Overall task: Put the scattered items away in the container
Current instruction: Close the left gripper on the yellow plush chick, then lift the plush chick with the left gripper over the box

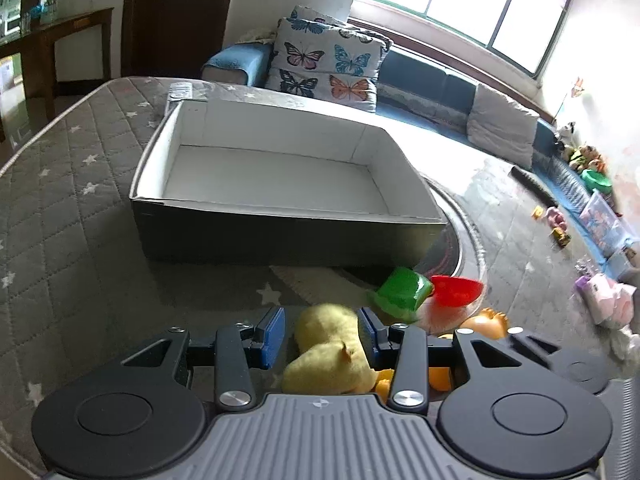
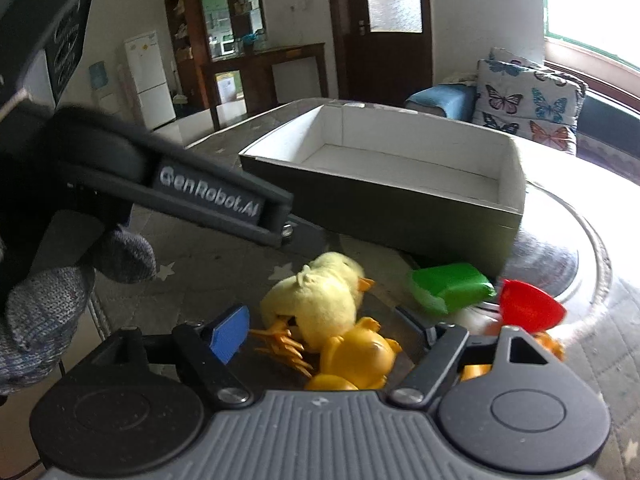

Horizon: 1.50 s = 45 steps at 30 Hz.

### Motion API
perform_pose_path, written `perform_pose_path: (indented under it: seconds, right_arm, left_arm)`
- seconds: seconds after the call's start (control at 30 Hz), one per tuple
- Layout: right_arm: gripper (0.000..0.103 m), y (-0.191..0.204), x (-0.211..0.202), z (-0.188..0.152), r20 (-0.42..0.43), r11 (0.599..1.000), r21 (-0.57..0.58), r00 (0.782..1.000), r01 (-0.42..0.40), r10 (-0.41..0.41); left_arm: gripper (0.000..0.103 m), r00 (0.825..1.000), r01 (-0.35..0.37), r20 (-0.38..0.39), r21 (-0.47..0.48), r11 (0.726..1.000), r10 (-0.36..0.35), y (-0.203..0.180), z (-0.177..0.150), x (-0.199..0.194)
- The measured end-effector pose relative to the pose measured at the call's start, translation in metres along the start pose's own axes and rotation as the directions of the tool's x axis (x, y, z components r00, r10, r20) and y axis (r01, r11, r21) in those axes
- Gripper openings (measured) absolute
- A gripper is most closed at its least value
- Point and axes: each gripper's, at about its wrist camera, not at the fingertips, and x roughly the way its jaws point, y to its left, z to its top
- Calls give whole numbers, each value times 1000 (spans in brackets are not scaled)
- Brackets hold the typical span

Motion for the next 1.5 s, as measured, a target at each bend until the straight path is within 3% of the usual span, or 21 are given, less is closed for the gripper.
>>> perform_pose_path:
  seconds: [0.2,0.53,0.77,1.03,1.2,1.37,1.5]
  right_arm:
    - [76,7,16,4,-16,999,-30,1000,13,-13]
    - [62,12,25,10,-31,998,-54,999,12,-13]
    - [59,22,27,9,-46,997,-78,999,9,-13]
    - [55,27,27,5,-55,996,-93,998,1,-6]
    - [55,33,26,5,-54,995,-101,999,-9,3]
    - [55,38,31,3,-66,994,-111,998,-1,-7]
    - [55,41,31,1,-73,993,-117,997,-2,-6]
  left_arm:
    - [43,999,12,-51,-40,999,-15,7,8,19]
    - [43,988,51,-137,-109,993,-66,20,21,43]
    - [44,981,70,-173,-132,989,-92,23,24,52]
    - [32,983,91,-147,-152,984,-113,30,21,50]
    - [18,993,56,-94,-176,983,-73,39,18,35]
    - [20,992,73,-85,-202,977,-92,44,16,33]
    - [29,985,110,-96,-278,954,-141,51,18,35]
